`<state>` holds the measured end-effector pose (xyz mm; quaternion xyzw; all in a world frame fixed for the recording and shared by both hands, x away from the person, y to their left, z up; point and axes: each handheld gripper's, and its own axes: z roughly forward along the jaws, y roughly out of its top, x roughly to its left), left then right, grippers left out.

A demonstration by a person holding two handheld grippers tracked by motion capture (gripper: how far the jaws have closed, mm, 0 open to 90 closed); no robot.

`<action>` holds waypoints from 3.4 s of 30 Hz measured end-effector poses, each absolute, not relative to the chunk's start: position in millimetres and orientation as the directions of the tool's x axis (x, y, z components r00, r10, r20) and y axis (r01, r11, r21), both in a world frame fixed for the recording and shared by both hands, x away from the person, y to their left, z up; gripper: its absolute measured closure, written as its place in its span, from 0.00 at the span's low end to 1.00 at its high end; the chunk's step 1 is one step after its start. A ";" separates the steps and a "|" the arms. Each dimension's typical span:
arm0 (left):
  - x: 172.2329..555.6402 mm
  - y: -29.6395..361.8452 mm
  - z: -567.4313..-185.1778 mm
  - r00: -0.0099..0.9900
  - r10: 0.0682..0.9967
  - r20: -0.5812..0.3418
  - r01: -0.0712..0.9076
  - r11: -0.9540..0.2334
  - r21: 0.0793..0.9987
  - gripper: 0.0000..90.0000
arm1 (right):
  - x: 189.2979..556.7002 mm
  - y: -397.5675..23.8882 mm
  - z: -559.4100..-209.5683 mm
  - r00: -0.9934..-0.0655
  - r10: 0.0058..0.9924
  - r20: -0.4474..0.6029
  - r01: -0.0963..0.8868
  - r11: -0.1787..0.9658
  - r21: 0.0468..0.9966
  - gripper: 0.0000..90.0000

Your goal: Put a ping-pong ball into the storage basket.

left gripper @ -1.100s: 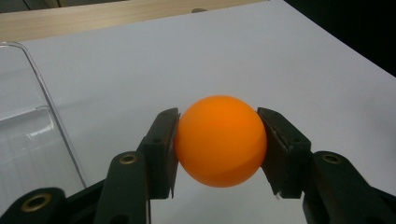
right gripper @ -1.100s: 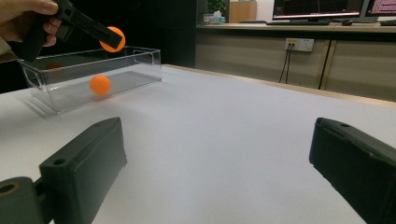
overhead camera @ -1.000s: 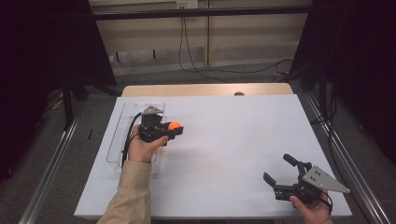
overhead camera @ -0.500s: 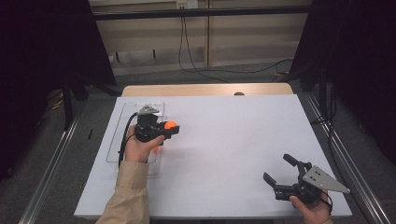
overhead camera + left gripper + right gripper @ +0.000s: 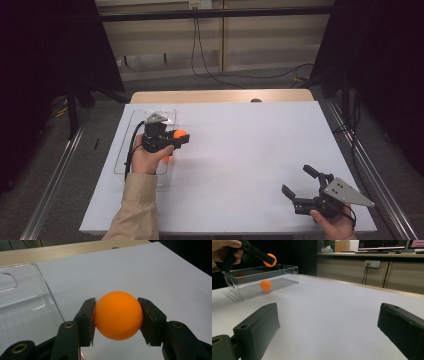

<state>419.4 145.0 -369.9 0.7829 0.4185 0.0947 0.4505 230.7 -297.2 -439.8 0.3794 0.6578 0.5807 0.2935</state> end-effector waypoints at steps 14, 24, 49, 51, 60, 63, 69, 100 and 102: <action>418.8 152.4 -367.4 0.627 0.747 -0.220 0.564 -0.241 0.790 0.57 | 230.6 -297.2 -439.8 -0.540 0.840 0.054 0.158 0.038 0.987 0.03; 418.4 156.7 -366.2 0.622 0.751 -0.221 0.561 -0.231 0.795 0.57 | 230.7 -297.0 -439.7 -0.540 0.840 0.052 0.156 0.039 0.987 0.03; 417.0 169.2 -363.0 0.603 0.767 -0.221 0.554 -0.204 0.807 0.57 | 230.7 -297.0 -439.7 -0.539 0.840 0.052 0.156 0.039 0.987 0.03; 416.9 170.3 -362.9 0.602 0.767 -0.221 0.555 -0.203 0.806 0.57 | 230.7 -297.1 -439.7 -0.540 0.840 0.054 0.157 0.037 0.987 0.03; 416.1 175.1 -362.6 0.599 0.772 -0.214 0.548 -0.201 0.812 0.57 | 230.7 -297.2 -439.7 -0.540 0.840 0.053 0.156 0.038 0.987 0.03; 416.0 176.2 -362.8 0.593 0.775 -0.217 0.551 -0.195 0.812 0.57 | 230.7 -296.9 -439.7 -0.541 0.839 0.052 0.156 0.039 0.987 0.03; 415.8 179.2 -363.1 0.591 0.777 -0.216 0.550 -0.192 0.813 0.57 | 230.8 -297.0 -439.8 -0.541 0.839 0.053 0.157 0.039 0.987 0.03; 413.4 194.1 -363.2 0.561 0.802 -0.204 0.543 -0.171 0.822 0.57 | 230.8 -296.8 -439.6 -0.540 0.840 0.050 0.154 0.040 0.987 0.03; 413.3 195.0 -363.2 0.561 0.802 -0.205 0.542 -0.169 0.823 0.57 | 230.8 -296.8 -439.5 -0.540 0.840 0.051 0.154 0.039 0.987 0.03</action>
